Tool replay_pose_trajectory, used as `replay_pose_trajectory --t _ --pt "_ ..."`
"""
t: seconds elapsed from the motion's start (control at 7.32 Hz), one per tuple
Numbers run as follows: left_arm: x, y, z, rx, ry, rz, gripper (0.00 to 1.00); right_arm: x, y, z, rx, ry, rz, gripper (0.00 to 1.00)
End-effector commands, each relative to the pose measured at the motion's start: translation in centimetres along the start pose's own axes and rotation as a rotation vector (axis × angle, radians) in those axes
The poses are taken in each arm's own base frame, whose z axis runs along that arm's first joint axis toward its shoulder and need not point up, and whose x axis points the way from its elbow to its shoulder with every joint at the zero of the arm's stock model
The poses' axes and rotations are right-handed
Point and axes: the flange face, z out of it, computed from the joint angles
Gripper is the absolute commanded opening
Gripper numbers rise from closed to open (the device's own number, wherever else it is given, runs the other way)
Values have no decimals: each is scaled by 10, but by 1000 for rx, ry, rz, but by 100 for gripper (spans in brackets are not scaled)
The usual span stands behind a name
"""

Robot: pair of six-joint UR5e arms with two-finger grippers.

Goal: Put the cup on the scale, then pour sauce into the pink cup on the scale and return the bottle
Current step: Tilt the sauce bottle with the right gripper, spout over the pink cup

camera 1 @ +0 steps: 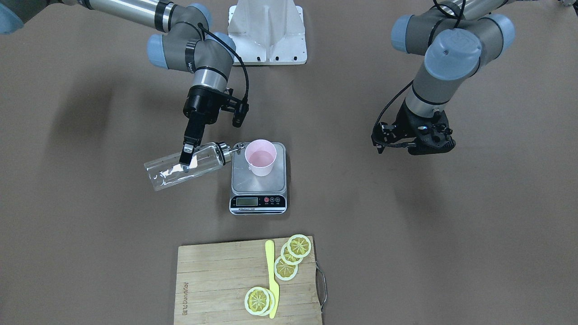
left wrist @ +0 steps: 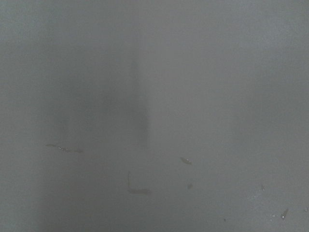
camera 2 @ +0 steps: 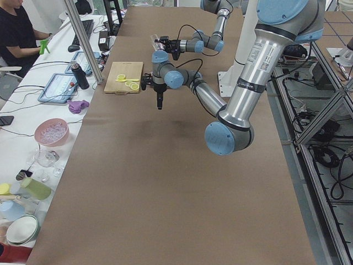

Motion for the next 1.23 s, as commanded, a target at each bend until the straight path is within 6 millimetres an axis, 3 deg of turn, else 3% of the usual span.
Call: replay_pose_trajectory --t 0.0,0.41,1.09 --pt "0 0 1 -1 -1 -1 98 0 0 0 -4 9 -31 0" --pt "0 0 1 -1 -1 -1 98 9 -1 -2 12 11 41 0" --pt "2 1 -2 1 4 3 98 -2 0 -8 63 -111 487 0"
